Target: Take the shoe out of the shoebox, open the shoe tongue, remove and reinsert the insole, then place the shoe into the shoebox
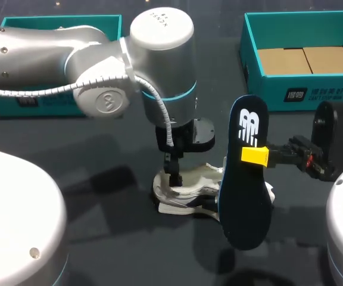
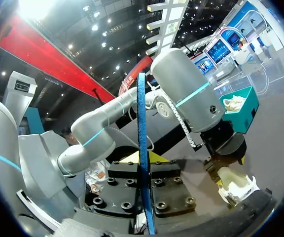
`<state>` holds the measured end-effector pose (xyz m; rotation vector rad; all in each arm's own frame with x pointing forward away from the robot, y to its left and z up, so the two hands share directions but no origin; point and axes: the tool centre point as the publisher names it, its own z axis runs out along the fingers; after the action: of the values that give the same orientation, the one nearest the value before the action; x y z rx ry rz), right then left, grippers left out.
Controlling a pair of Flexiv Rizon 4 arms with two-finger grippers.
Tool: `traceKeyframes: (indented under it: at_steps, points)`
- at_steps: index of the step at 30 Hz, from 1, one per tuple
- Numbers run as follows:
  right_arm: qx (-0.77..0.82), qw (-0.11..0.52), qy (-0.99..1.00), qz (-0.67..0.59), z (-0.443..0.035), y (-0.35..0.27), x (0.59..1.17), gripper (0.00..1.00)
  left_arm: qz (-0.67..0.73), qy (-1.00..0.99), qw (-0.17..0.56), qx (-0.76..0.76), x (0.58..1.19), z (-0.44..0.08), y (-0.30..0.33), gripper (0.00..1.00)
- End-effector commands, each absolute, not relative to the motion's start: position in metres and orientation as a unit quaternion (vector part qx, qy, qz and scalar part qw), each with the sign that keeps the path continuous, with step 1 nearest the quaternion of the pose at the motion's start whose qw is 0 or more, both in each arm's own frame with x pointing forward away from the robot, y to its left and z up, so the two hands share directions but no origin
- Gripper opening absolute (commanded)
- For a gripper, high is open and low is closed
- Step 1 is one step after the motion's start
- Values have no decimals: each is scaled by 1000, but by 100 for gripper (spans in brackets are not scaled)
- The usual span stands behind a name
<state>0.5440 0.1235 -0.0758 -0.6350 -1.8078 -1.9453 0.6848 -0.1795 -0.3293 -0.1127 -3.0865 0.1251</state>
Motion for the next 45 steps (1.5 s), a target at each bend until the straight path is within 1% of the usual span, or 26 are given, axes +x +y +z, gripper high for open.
traceKeyframes:
  at_steps: [1,7,14,17,20,23,25,29,31,35,36,37,38,39,45]
  points:
    - [-255,178,-654,-690,-73,123,536,0,40,-998,27,-33,694,-327,-189,96]
    - [-255,178,-654,-690,-73,123,536,0,58,-997,29,-35,702,-330,-203,87]
    - [-255,178,-654,-690,-73,123,536,0,54,-998,25,-30,706,-346,-225,75]
    - [-255,178,-654,-690,-73,123,536,0,53,-998,25,-33,707,-351,-230,73]
    - [-255,178,-654,-690,-73,123,536,0,55,-997,27,-35,707,-359,-234,75]
    - [-255,178,-654,-690,-73,123,536,0,53,-998,24,-30,707,-368,-239,71]
    - [-255,178,-654,-690,-73,123,536,0,52,-998,24,-29,707,-374,-241,64]
    - [-255,178,-654,-690,-73,123,536,0,45,-999,23,-20,707,-384,-246,61]
    - [-255,178,-654,-690,-73,123,536,0,42,-999,22,-18,706,-386,-246,51]
    - [-255,178,-654,-690,-73,123,536,0,38,-999,22,-15,704,-388,-246,40]
    - [-255,178,-654,-690,-73,123,536,0,36,-999,22,-12,703,-388,-245,36]
    - [-255,178,-654,-690,-73,123,536,0,36,-999,23,-12,703,-388,-245,28]
    - [-255,178,-654,-690,-73,123,536,0,35,-999,23,-12,702,-388,-244,4]
    - [-255,178,-654,-690,-73,123,536,0,35,-999,23,-12,702,-388,-244,0]
    - [-255,178,-654,-690,-73,123,536,0,35,-999,28,-16,700,-384,-240,0]
